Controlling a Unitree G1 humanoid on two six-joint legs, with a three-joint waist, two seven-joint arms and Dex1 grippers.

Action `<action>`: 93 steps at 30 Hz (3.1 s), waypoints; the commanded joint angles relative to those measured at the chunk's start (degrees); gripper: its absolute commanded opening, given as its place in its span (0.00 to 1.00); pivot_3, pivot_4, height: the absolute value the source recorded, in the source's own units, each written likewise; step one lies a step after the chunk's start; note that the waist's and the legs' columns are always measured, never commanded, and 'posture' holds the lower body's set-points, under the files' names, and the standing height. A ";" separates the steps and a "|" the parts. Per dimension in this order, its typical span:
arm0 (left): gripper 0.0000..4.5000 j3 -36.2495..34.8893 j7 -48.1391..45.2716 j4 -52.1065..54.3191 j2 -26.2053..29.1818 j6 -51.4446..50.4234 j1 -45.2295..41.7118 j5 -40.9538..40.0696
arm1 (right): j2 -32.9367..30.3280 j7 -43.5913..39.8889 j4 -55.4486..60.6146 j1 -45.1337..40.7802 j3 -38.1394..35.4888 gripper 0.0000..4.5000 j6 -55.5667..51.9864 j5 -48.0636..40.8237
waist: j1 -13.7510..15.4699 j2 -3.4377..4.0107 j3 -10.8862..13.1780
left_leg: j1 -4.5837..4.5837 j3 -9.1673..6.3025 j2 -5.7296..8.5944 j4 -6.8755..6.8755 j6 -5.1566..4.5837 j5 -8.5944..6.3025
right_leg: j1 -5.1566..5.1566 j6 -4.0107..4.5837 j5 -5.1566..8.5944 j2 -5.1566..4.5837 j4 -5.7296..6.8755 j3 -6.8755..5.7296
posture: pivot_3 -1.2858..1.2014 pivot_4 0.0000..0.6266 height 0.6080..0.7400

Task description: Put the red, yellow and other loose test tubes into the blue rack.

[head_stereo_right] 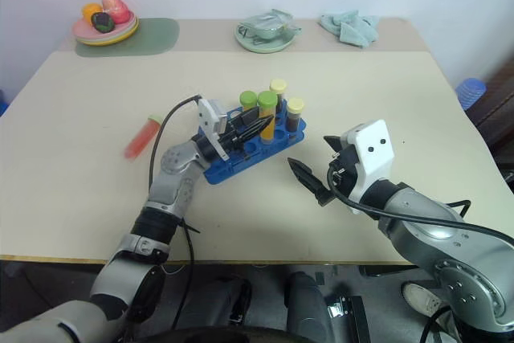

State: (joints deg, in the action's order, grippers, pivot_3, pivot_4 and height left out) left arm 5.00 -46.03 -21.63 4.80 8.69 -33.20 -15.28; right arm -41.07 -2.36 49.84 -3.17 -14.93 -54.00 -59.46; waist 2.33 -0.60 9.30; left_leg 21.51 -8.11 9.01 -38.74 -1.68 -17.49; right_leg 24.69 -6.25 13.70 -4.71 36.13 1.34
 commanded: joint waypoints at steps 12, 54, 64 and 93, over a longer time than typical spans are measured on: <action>0.15 0.90 -1.58 0.44 0.92 4.34 1.83 0.93 | -0.05 0.53 2.24 0.01 -0.61 1.00 1.64 -0.48 | 0.03 0.00 0.00 | -0.01 0.00 0.00 0.00 0.00 0.00 | -0.02 0.00 0.00 0.00 0.00 0.00 | 0.52 0.24 1.00; 0.15 2.65 5.13 8.49 -1.57 4.54 3.72 4.06 | -0.02 0.46 2.29 0.36 -0.28 1.00 1.56 -0.61 | 0.09 0.00 0.01 | 0.01 0.00 0.00 0.01 -0.01 -0.01 | 0.00 0.00 0.00 0.00 -0.03 0.00 | 0.52 0.24 1.00; 0.15 4.37 6.61 11.77 -1.47 2.65 5.45 4.51 | -0.34 2.97 4.21 1.70 -1.20 1.00 1.18 -3.24 | 0.04 0.00 0.01 | 0.01 0.00 0.00 0.01 -0.01 -0.01 | 0.00 0.00 0.00 0.00 -0.02 0.00 | 0.52 0.24 1.00; 0.15 7.01 15.57 11.52 -3.14 4.24 10.49 10.25 | -9.30 3.46 2.93 6.43 -6.43 1.00 3.38 -13.82 | 0.19 0.00 0.01 | -0.01 0.01 -0.01 0.00 -0.02 -0.01 | -0.05 -0.01 0.00 0.00 -0.05 0.00 | 0.52 0.24 1.00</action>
State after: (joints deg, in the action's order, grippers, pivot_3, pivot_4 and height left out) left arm 11.65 -30.92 -9.16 1.36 12.20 -22.87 -6.17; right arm -49.78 1.30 52.10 3.78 -20.53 -52.03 -72.47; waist 2.53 -0.60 9.31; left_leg 21.50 -8.10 9.00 -38.74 -1.71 -17.50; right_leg 24.64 -6.25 13.69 -4.72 36.09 1.34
